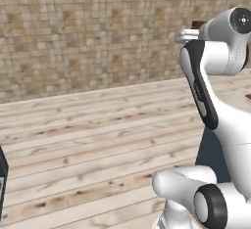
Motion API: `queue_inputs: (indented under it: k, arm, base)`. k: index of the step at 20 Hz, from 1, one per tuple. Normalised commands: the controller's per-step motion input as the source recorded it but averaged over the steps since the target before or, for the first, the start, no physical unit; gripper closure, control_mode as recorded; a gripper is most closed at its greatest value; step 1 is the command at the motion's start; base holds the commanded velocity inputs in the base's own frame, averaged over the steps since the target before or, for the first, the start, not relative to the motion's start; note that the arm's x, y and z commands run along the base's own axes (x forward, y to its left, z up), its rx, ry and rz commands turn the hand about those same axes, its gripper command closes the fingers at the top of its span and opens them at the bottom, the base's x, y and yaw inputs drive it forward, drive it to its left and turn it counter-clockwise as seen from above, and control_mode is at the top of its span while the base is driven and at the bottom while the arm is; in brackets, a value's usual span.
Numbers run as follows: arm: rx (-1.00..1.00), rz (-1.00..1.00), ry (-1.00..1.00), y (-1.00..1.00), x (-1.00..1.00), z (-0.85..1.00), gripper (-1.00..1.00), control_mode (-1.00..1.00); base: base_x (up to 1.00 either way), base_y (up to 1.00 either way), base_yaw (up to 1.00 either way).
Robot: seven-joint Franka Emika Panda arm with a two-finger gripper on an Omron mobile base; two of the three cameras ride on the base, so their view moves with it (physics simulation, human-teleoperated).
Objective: Take the cinnamon bottle from the cabinet and place it on the dining table, next to the plate with the cupcake. Then take the chocolate from the dining counter and place it on the cupcake plate.
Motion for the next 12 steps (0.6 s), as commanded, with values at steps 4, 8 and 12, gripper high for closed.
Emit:
queue_inputs:
  k: [4,8,12]
  arm:
    - [0.00,0.00,0.00,0.00,0.00,0.00,1.00,1.00]
    - [0.00,0.00,0.00,0.00,0.00,0.00,1.00,1.00]
    - [0.00,0.00,0.00,0.00,0.00,0.00,1.00,1.00]
  base:
    - [0.97,0.04,-0.40]
    - [0.98,0.28,-0.65]
    - [0.98,0.40,-0.69]
